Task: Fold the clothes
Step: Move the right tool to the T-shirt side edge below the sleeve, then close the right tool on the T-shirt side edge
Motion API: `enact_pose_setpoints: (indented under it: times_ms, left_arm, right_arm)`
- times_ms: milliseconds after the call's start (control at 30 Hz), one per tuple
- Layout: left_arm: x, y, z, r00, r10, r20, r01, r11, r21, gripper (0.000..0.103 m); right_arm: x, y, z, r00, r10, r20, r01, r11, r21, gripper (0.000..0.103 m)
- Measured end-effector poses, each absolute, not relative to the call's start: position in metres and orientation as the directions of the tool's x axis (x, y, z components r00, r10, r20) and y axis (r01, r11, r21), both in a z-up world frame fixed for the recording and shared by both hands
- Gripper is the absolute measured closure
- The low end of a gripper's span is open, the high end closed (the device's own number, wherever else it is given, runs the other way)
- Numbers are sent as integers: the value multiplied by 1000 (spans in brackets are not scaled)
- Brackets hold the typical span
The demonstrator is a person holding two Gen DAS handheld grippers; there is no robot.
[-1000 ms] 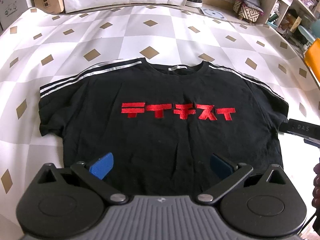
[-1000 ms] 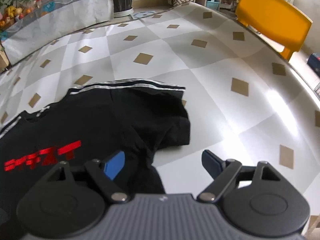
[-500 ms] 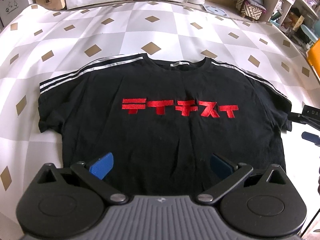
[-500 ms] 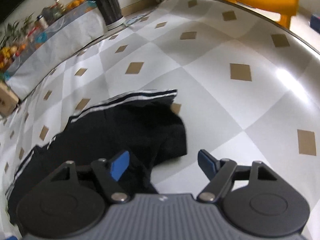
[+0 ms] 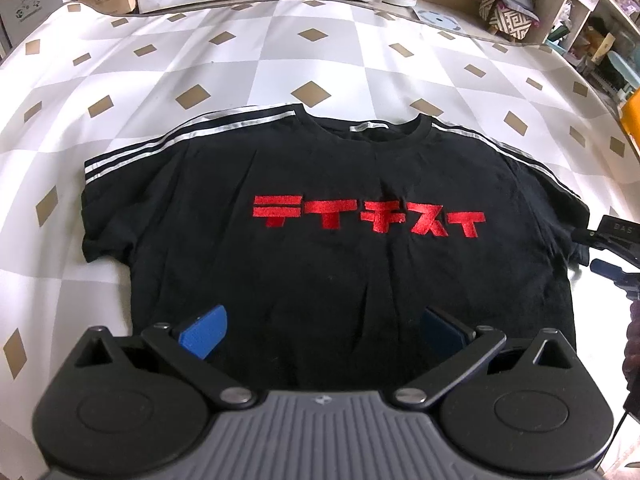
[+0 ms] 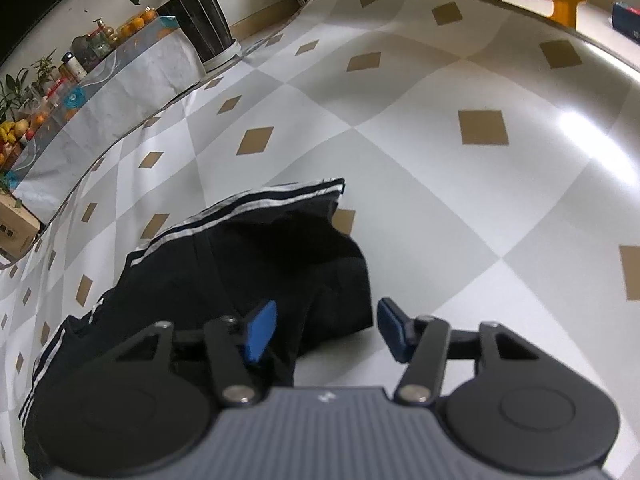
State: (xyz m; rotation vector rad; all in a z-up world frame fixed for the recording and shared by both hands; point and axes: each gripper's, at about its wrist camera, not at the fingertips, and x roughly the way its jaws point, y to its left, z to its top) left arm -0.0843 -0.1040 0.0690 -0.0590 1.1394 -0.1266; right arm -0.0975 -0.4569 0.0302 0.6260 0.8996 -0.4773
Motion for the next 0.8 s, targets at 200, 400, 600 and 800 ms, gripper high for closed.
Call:
enact_pose_setpoints:
  times_ms: [200,400,600,800]
  left_arm:
    - [-84,-104,68,411,-132,-902,78,991,-109,0]
    - [-83,-105,68,409,-132,-903,82,991,-108,0]
    - [-82,-105,67,407,-127,-905,76,992,-105,0]
    - [-81,-102,66,402,-120,-908,66,993,-102,0]
  right_arm:
    - [-93,-450,23,534,-161,-830,623,738,258,72]
    - [-87,-440,25,552,-178,-814,582,782,224,92]
    - [-81,-429,38,594,-173,-785,535,814,226,96]
    - [-73,-403,63,679,-132,-722,424,874,239,96]
